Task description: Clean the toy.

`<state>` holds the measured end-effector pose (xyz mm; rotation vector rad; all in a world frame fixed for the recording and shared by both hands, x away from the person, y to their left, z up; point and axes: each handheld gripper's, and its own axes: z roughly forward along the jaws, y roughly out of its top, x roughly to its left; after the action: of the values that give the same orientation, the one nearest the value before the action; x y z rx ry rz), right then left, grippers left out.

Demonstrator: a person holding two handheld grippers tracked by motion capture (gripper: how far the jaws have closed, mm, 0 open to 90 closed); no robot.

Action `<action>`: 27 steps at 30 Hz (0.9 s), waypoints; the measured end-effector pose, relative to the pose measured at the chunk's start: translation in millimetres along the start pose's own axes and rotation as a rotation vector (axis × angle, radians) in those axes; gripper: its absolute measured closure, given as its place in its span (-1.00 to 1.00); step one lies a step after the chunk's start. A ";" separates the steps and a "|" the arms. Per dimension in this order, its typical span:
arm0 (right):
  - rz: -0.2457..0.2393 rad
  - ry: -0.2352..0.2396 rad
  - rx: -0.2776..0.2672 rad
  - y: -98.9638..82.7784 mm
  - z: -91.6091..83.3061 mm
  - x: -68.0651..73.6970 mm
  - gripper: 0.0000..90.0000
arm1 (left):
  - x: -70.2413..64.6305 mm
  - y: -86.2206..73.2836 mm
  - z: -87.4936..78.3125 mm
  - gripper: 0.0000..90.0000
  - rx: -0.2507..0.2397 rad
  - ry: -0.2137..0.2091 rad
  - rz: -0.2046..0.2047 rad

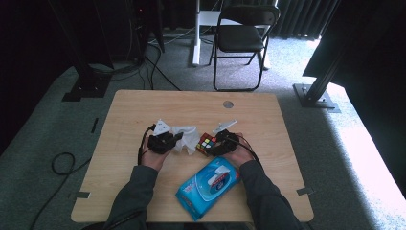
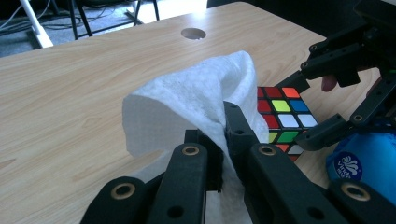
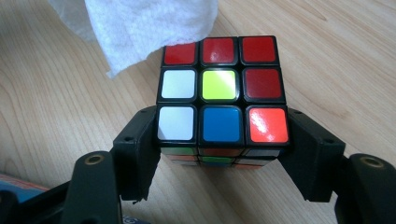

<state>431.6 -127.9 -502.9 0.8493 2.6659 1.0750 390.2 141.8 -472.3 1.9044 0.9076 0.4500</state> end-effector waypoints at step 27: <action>-0.045 -0.022 -0.018 0.1 -6.1 4.0 -0.24 | -23.6 19.8 22.2 0.95 0.013 -0.054 0.060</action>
<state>426.3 -129.3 -498.1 0.7895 2.6400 1.0715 396.8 105.3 -464.3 1.9505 0.8218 0.4278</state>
